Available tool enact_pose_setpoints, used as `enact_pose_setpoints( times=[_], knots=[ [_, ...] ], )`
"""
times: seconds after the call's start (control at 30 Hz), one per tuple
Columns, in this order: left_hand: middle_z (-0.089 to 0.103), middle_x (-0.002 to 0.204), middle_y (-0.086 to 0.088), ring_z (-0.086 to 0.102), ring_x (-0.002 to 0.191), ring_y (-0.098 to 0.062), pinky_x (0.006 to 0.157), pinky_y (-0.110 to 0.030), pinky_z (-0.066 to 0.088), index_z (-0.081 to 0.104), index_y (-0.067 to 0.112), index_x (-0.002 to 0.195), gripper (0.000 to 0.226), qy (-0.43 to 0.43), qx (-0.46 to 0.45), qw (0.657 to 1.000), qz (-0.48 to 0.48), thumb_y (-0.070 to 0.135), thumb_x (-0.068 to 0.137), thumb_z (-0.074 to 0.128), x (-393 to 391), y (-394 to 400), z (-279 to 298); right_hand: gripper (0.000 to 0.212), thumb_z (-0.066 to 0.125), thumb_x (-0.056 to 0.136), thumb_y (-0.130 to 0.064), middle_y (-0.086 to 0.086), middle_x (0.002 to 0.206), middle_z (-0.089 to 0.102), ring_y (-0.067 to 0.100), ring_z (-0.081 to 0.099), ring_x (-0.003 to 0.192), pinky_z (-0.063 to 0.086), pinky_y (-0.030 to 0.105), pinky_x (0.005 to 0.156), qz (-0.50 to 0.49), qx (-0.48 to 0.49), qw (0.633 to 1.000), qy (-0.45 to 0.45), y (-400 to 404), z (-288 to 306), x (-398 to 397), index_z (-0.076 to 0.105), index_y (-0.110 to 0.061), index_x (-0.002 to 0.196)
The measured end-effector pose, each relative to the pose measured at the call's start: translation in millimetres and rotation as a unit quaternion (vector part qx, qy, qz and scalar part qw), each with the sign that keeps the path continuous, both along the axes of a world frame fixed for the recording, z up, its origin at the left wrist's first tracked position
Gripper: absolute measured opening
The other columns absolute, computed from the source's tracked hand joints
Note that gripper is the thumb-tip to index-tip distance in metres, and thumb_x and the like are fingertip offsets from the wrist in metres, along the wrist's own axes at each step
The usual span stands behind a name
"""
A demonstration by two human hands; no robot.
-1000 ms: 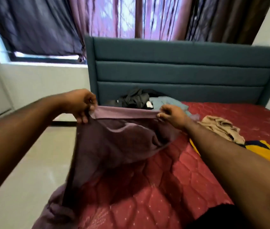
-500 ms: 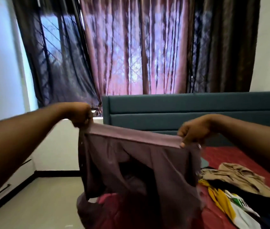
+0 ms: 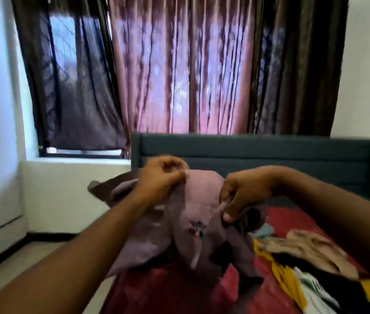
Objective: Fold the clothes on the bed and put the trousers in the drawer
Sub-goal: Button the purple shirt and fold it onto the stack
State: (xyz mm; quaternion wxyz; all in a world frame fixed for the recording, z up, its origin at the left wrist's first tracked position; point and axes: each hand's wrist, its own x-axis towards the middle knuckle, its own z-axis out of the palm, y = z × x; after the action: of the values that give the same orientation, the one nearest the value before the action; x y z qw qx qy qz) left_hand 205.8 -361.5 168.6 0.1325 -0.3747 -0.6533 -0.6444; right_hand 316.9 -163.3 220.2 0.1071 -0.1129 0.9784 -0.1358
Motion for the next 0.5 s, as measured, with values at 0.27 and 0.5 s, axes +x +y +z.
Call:
enact_pose_setpoints(
  times=[0.27,0.5],
  knots=[
    [0.068,0.110,0.003,0.065,0.100,-0.020,0.083,-0.013,0.048,0.061,0.023,0.122,0.060,-0.237,-0.280,0.930,0.006,-0.004,0.069,0.065,81.4,-64.5,-400.6,0.059,0.059,0.077,0.017,0.004,0.091,0.060,-0.001,0.053,0.061,0.042,0.010,0.057,-0.020,-0.110,0.967,-0.228,-27.7,-346.7,21.7,0.054,-0.010,0.130],
    [0.068,0.066,0.023,0.057,0.061,0.010,0.059,-0.020,0.047,0.068,0.026,0.072,0.014,-0.304,-0.209,0.918,0.147,0.016,0.078,0.076,99.7,-76.9,-435.6,0.035,0.074,0.072,0.015,-0.011,0.061,0.065,-0.002,0.058,0.057,0.051,0.017,0.059,-0.314,-0.413,0.852,0.063,-18.4,-425.3,44.5,0.063,-0.015,0.085]
  ],
)
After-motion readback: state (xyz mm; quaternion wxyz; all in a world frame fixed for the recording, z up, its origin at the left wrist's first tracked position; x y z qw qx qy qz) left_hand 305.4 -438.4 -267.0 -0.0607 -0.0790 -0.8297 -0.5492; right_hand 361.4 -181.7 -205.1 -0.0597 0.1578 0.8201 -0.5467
